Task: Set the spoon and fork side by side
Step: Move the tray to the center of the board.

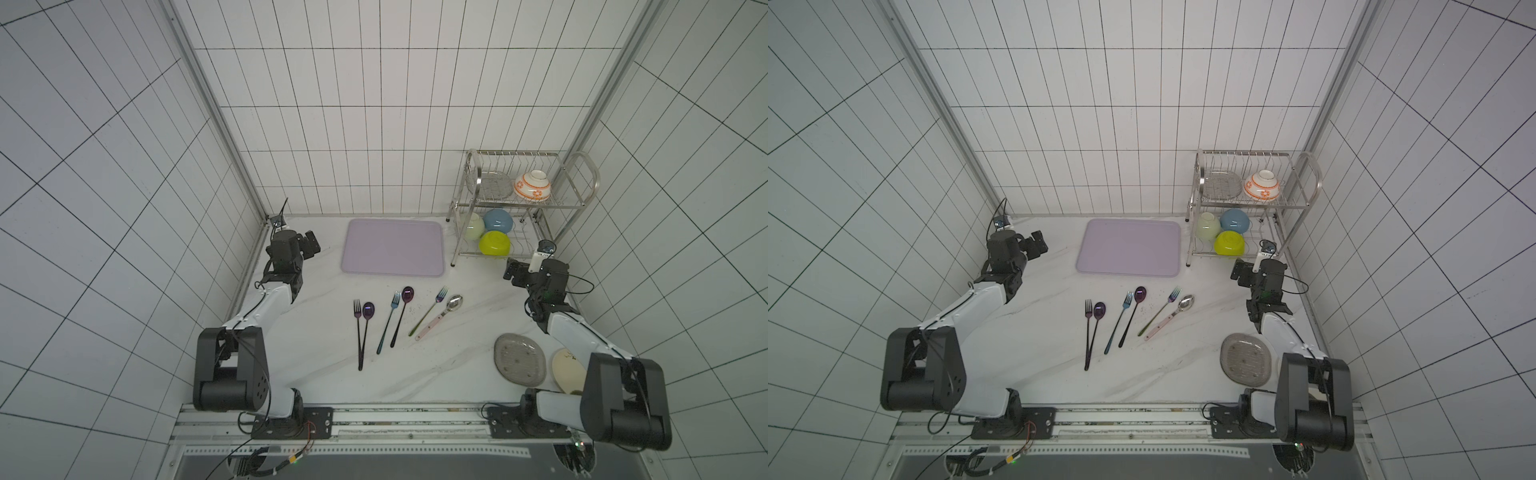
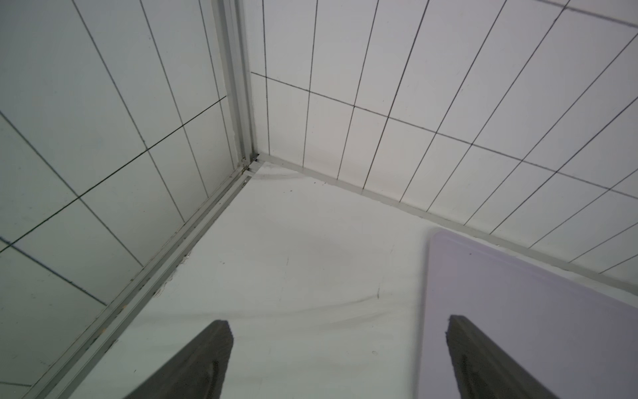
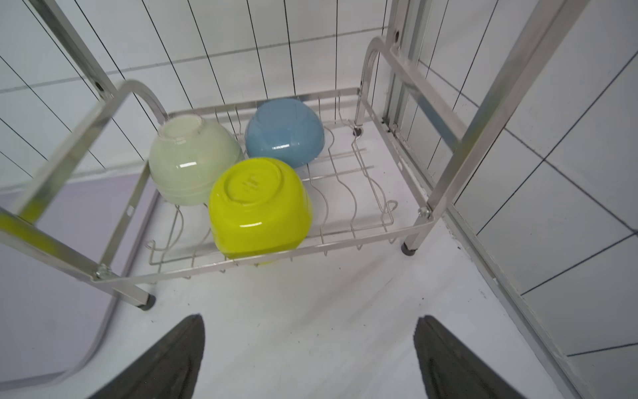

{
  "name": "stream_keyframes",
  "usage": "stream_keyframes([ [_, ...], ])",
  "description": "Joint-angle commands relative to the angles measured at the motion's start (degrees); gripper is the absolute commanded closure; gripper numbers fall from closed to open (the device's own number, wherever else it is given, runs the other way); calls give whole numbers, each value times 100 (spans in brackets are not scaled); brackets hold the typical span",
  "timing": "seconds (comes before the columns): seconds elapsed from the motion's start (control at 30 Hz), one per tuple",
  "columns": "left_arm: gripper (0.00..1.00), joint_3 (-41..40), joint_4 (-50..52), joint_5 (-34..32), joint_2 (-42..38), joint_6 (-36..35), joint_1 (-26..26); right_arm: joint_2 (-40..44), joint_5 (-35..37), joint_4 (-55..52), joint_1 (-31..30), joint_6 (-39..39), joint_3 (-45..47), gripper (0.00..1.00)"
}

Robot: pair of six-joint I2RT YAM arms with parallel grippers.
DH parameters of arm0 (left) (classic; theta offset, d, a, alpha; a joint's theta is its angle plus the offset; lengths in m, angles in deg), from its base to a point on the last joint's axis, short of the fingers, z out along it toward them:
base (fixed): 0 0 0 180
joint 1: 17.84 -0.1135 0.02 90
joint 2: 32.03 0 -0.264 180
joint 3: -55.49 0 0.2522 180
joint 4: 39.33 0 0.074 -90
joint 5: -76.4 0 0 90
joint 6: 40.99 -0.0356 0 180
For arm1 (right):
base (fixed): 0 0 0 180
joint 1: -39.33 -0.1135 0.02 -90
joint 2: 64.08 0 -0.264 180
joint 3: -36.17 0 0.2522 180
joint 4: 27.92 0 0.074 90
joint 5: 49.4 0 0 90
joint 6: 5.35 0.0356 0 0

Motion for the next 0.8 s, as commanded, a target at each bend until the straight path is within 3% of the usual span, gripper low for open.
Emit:
stream_keyframes([
  [0.0,2,599,1773,1072,436,489,353,111,9,-1809,-348,674,-475,6],
  [0.13,2,1844,2767,1559,1335,405,1129,32,292,-3060,-1294,983,-1040,9],
  [0.27,2,2962,3334,1878,2337,417,1676,176,336,-3353,-1824,1559,-962,10],
  [0.43,2,4313,4110,2198,3695,724,1888,89,76,-3759,-1971,1866,-952,13],
  [0.77,2,5145,4332,3135,4842,851,2099,295,-44,-4234,-2015,1934,-727,13],
])
